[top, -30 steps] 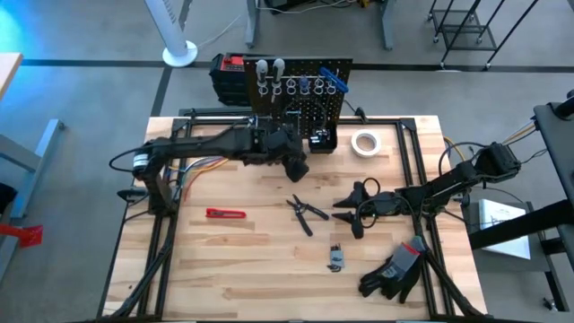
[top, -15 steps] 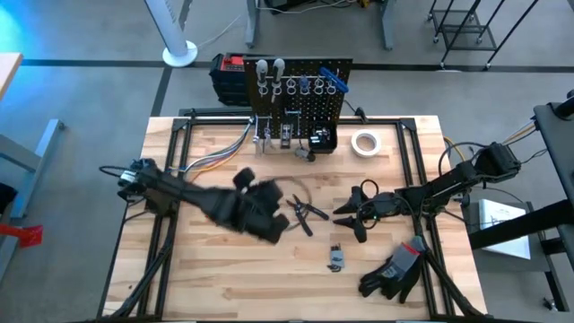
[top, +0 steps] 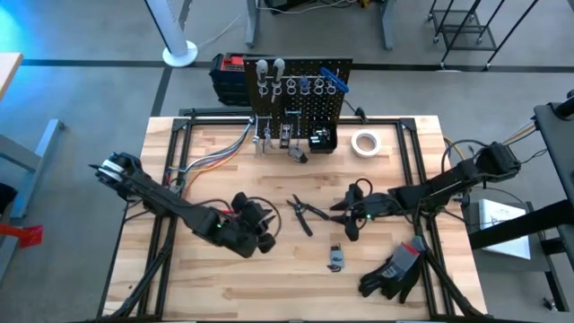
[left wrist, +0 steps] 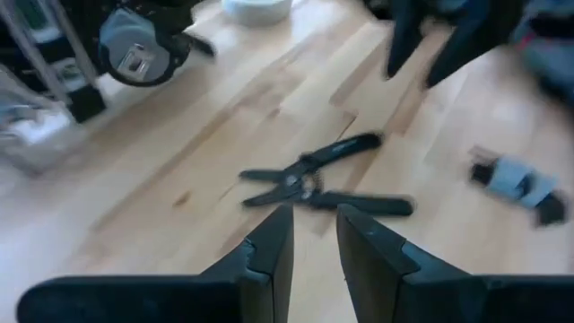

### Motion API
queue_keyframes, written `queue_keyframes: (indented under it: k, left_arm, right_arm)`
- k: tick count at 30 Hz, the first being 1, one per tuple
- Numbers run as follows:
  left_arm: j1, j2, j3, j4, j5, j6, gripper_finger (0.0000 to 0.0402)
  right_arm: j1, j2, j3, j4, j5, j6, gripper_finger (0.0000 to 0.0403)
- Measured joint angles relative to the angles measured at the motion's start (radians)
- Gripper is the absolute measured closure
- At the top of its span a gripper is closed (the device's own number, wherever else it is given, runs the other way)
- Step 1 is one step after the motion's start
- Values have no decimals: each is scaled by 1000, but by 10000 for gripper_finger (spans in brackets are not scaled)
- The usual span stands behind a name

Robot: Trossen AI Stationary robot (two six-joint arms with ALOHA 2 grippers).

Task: Hang tools onto peg board
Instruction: Hang the wire cutter on the peg board

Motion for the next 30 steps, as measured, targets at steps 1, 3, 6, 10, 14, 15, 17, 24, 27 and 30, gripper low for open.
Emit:
queue_keyframes:
  k: [1, 3, 6, 10, 14, 15, 17, 24, 27, 30]
  left_arm:
    - [0, -18, -51, 84, 1, 10, 325]
    - [0, -46, -145, 240, 3, 32, 325]
    - [0, -67, -272, 443, 20, 58, 325]
    - [0, -65, -389, 638, 19, 53, 325]
    - [-2, -49, -444, 747, 14, 43, 325]
    - [-3, -44, -447, 748, 9, 39, 325]
    - [-5, -36, -451, 752, 9, 36, 325]
    - [-9, -37, -490, 752, 8, 18, 325]
    - [-10, -34, -517, 748, 8, -45, 325]
    - [-14, -29, -529, 745, 9, -86, 325]
  right_arm:
    - [-1, 0, 8, -16, 19, 4, 241]
    - [-2, 0, 20, -34, 41, 0, 247]
    - [-10, 5, 31, -34, 42, -32, 259]
    - [-45, 69, 53, -32, 46, -38, 275]
    - [-74, 181, 83, -20, 32, -34, 283]
    - [-77, 210, 87, -4, 29, -35, 283]
    - [-77, 262, 88, 79, 8, -57, 277]
    - [-87, 430, 103, 235, -11, -91, 226]
    - [-100, 496, 116, 245, -6, -78, 206]
    - [-99, 538, 129, 263, 1, -73, 193]
